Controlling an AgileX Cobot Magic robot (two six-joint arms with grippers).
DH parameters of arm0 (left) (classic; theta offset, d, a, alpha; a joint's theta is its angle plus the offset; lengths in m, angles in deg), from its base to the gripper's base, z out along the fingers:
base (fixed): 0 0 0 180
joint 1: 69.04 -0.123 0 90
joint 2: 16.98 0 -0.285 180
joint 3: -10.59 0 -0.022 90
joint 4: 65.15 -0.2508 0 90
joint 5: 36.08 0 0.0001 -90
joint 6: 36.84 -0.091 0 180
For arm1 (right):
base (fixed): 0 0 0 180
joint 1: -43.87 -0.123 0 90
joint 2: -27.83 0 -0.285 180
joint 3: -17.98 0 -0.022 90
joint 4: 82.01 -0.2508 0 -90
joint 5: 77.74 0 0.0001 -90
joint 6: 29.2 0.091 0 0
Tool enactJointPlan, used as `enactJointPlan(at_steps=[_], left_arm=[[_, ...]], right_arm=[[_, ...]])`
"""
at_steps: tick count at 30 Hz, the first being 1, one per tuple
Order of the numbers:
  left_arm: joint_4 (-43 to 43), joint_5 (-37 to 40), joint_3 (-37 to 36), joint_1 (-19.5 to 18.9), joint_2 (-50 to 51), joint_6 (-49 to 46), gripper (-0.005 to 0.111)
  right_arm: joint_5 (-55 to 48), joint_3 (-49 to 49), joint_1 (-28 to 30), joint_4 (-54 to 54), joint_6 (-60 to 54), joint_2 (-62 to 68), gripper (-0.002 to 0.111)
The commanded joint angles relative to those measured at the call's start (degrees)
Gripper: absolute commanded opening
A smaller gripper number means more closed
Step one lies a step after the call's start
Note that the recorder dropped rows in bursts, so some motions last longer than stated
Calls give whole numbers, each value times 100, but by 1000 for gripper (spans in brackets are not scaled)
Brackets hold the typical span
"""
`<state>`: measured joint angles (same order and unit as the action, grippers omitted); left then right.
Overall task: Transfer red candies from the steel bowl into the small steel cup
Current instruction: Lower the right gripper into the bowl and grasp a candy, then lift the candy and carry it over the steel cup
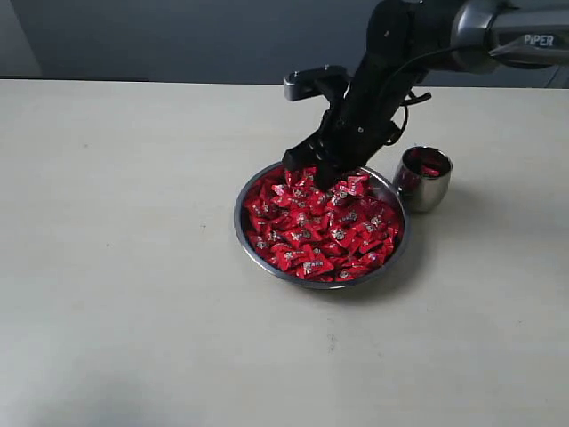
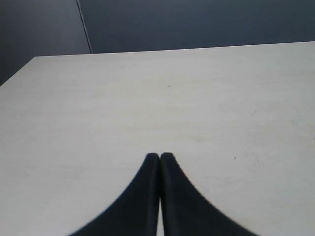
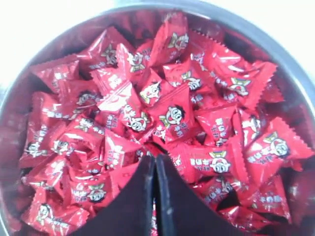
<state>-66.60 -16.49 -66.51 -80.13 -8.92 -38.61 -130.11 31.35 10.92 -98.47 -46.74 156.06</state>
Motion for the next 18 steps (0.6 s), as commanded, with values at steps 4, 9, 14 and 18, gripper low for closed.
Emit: enactJointPlan(at_steps=[4, 9, 14, 18], left_arm=[[-11, -45, -11, 38, -27, 8, 0], [-11, -45, -11, 38, -27, 8, 0], [-11, -45, -11, 38, -27, 8, 0], [-11, -45, -11, 38, -27, 8, 0]], right_arm=[[121, 5, 28, 801, 462, -598, -1], [300, 5, 52, 2127, 1330, -1001, -1], [380, 5, 410, 2404, 1515, -1236, -1], [297, 5, 903, 2255, 1590, -1284, -1]])
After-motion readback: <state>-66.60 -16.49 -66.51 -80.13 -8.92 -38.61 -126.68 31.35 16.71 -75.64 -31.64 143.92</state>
